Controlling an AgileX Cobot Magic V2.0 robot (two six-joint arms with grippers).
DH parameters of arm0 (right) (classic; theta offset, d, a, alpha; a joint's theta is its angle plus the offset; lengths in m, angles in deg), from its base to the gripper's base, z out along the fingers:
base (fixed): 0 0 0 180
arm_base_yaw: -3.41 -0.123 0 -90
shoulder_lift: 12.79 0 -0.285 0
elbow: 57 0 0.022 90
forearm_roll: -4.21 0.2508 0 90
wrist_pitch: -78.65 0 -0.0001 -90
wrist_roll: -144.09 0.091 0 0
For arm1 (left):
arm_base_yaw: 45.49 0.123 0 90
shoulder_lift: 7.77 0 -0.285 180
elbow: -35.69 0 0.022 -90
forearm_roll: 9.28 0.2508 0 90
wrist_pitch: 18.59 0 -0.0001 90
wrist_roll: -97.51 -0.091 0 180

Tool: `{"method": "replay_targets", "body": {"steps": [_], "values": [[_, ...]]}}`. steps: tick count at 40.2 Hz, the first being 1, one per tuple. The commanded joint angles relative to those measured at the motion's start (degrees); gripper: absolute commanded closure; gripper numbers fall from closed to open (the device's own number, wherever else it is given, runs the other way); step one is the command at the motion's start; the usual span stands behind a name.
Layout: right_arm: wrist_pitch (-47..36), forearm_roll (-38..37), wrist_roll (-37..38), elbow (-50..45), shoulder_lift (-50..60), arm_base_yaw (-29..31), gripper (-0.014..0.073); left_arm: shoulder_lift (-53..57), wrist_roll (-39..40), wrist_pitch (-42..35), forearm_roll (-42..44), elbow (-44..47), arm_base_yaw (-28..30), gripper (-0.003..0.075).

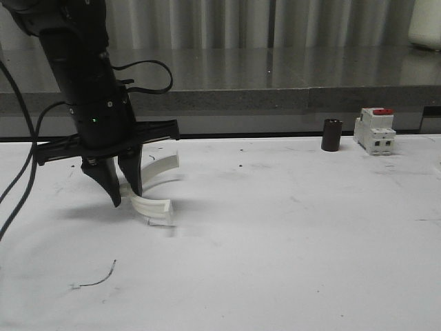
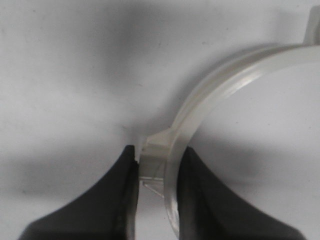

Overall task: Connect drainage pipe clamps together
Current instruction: 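Carry the clamp half toward the table center and set it down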

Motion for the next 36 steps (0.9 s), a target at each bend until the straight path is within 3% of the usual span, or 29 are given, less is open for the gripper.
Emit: {"method": "replay_targets", "body": {"steps": [1,36], "values": [[-4.3,-0.1,-0.5,2.1,-0.8,0.4,0.001,2.9,1.0,-0.3,0.3,-1.7,-0.2,0.0701],[-4.3,-0.1,-0.5,2.1,-0.8,0.4,0.001,1.2,0.8,-0.4,-1.2,-2.0,-0.2,0.034]]}}
